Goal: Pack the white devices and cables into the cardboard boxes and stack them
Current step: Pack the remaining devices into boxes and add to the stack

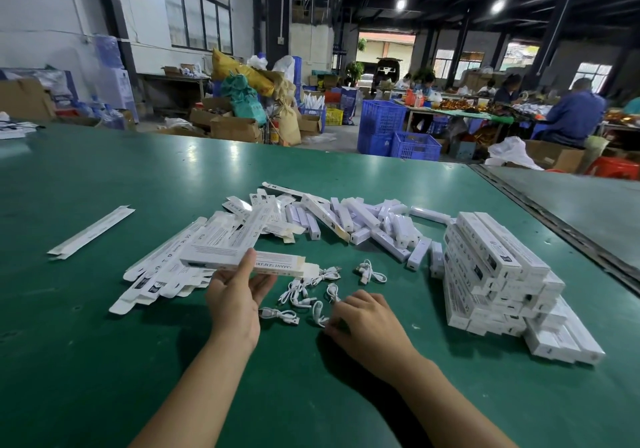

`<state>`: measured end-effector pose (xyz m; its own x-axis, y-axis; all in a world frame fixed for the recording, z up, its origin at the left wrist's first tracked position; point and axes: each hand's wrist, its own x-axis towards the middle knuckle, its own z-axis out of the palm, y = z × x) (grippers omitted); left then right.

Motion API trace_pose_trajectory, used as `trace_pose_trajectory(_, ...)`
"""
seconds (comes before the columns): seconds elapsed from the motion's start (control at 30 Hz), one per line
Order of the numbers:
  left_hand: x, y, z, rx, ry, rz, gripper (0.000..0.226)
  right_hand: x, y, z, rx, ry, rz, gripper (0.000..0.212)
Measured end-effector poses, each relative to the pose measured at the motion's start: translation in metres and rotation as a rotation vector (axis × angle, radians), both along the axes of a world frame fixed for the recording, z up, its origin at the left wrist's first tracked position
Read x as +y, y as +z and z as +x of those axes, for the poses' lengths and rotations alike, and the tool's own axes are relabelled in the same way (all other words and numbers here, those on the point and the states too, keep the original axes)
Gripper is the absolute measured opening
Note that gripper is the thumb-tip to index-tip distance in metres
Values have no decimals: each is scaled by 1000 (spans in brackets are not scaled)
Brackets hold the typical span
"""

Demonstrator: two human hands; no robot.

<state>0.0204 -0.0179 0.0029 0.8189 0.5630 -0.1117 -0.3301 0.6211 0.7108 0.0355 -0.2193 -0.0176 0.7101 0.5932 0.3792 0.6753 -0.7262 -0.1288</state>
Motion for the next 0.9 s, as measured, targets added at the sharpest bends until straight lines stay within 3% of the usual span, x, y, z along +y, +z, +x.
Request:
trace_pose_trajectory(0.1,1,1,0,6,-1,-6,9,-2,3,-3,256,17,100,22)
trace_pose_trajectory(0.3,-1,1,1,11,-12,-3,9,0,2,-3,130,-94,98,39)
trace_pose_trajectory(0.4,-2,2,1,10,-19,9,9,5,4,-5,171,-104,91,44)
trace_pose_trajectory(0.53,-3,0,1,11,-22,22,8,13,5,-7,225,-128,102,40)
trace_pose_trajectory(0.77,-6,-2,1,4,-49,33,9,20,2,-12,270,-241,217,13)
trace_pose_trajectory(0.9,-8,-2,1,5,-68,34,9,15,3,-15,273,-244,219,22)
